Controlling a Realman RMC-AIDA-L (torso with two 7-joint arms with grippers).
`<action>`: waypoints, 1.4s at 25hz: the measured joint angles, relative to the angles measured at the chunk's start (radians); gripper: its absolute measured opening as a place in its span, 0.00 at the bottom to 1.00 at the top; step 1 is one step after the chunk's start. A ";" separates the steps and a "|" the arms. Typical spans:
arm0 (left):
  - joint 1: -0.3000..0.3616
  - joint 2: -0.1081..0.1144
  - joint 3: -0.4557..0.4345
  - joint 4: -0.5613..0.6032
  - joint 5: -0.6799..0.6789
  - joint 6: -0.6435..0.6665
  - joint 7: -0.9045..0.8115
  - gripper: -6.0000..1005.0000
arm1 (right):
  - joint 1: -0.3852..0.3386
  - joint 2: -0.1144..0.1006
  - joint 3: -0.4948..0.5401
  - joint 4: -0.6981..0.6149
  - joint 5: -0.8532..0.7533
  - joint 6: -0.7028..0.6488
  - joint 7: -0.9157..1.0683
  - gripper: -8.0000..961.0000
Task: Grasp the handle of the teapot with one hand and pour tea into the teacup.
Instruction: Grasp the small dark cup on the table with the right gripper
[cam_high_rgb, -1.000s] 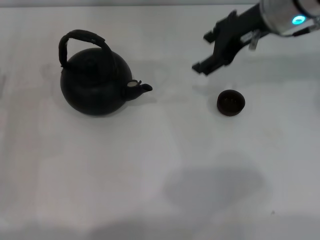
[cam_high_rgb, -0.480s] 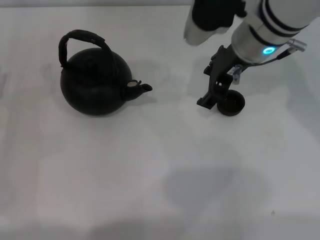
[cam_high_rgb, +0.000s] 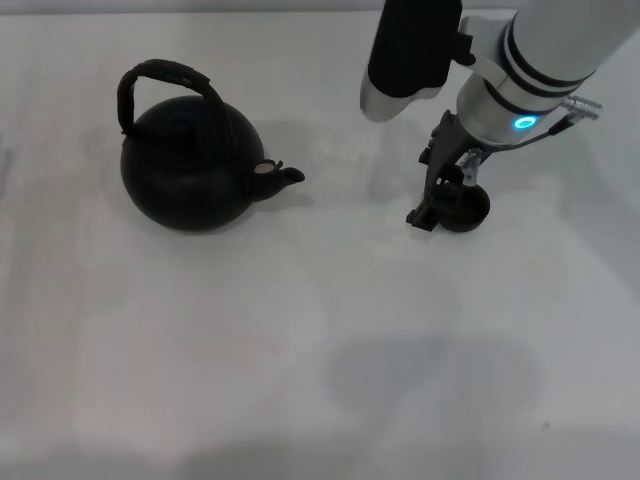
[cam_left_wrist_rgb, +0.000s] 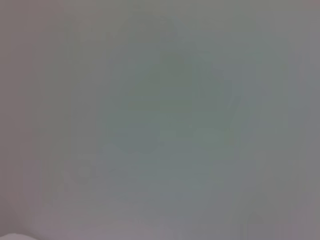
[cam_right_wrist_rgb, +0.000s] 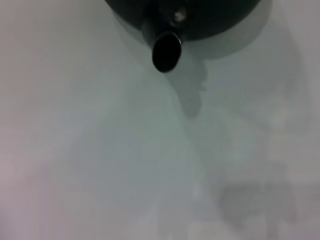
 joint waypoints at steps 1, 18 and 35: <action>-0.001 0.000 0.000 0.000 0.000 0.000 0.000 0.83 | 0.002 0.000 -0.008 0.018 0.000 -0.014 0.000 0.89; -0.002 0.001 -0.002 0.000 -0.028 0.001 0.000 0.83 | 0.013 -0.004 -0.042 0.084 -0.028 -0.047 0.016 0.89; -0.008 0.000 -0.002 0.008 -0.027 0.004 0.000 0.83 | -0.009 -0.006 -0.036 0.059 -0.075 0.001 0.031 0.84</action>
